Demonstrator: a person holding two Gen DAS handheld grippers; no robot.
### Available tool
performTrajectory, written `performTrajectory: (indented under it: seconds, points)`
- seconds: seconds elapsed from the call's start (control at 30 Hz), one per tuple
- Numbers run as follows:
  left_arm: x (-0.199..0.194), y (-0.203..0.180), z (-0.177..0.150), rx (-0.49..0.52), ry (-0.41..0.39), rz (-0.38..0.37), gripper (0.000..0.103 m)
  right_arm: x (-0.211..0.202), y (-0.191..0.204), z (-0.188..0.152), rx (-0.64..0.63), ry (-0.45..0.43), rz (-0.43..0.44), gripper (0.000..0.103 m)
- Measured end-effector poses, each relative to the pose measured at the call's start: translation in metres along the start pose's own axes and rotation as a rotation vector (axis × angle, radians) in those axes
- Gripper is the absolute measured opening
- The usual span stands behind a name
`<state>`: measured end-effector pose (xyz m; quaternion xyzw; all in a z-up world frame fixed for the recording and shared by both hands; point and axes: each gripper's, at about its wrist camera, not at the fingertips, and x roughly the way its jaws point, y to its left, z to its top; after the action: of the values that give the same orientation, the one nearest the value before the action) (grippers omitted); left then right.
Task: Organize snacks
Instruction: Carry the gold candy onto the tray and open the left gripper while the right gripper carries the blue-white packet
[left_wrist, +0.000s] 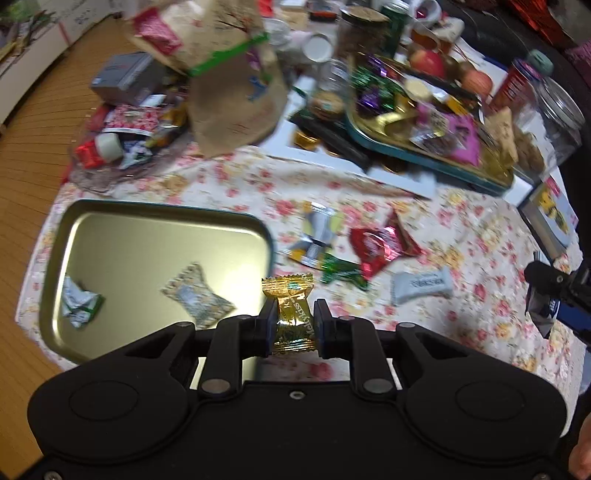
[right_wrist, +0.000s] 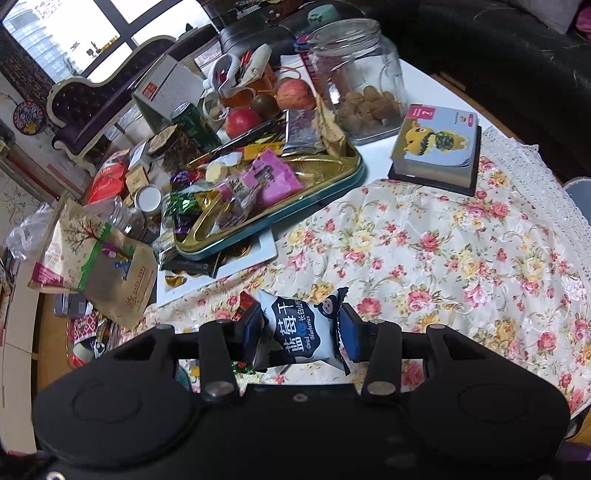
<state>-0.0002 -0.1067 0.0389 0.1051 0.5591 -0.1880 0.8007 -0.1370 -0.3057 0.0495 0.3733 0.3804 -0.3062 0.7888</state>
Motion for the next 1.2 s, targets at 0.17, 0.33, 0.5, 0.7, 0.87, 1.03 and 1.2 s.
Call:
performTrajectory:
  seconds: [0.17, 0.33, 0.5, 0.7, 0.87, 1.03, 1.2]
  points:
    - [-0.008, 0.041, 0.0, -0.041, -0.023, 0.04, 0.027, 0.01, 0.027, -0.011, -0.054, 0.021, 0.004, 0.046]
    - [-0.009, 0.084, -0.004, -0.088, -0.024, 0.08, 0.027, 0.019, 0.058, -0.027, -0.125, 0.043, 0.019, 0.046]
    - [-0.008, 0.129, -0.011, -0.152, -0.015, 0.104, 0.027, 0.028, 0.091, -0.048, -0.229, 0.064, 0.059, 0.046]
    - [-0.013, 0.164, -0.013, -0.206, -0.016, 0.082, 0.028, 0.038, 0.127, -0.079, -0.345, 0.1, 0.105, 0.046]
    - [-0.018, 0.172, -0.015, -0.194, -0.028, 0.038, 0.033, 0.045, 0.148, -0.1, -0.411, 0.125, 0.131, 0.046]
    - [-0.018, 0.178, -0.016, -0.192, -0.037, 0.055, 0.035, 0.048, 0.157, -0.112, -0.447, 0.142, 0.152, 0.046]
    - [-0.01, 0.182, -0.018, -0.209, 0.008, 0.076, 0.035, 0.047, 0.163, -0.12, -0.478, 0.161, 0.193, 0.046]
